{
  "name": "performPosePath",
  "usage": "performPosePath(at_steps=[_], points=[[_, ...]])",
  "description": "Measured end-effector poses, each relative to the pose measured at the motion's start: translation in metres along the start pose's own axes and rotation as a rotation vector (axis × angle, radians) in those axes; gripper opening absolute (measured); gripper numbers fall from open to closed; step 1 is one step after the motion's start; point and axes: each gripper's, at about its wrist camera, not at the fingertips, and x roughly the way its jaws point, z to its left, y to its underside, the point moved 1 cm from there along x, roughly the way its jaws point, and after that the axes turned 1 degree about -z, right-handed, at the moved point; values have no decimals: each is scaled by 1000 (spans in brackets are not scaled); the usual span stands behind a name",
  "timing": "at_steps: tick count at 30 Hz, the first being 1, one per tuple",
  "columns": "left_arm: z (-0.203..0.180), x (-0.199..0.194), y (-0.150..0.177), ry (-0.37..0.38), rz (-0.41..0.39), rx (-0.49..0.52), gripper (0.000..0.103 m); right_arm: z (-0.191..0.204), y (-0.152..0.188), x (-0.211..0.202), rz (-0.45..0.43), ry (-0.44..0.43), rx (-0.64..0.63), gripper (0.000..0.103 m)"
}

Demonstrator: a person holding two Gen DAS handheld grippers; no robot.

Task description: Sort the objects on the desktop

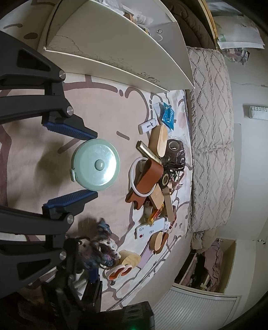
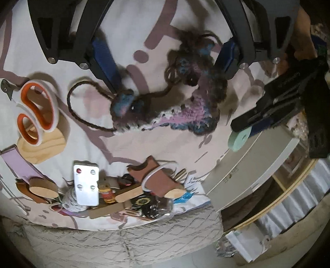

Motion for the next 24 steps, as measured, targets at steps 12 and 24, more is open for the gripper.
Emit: performPosePath(at_steps=[12,24], points=[[6,-2,-1,0,-3,-22,49,17,-13,28,-1,72,-118,57],[11,-6,-5,-7,-19,-28,49,24,-11,18,-55,40,-142,8]])
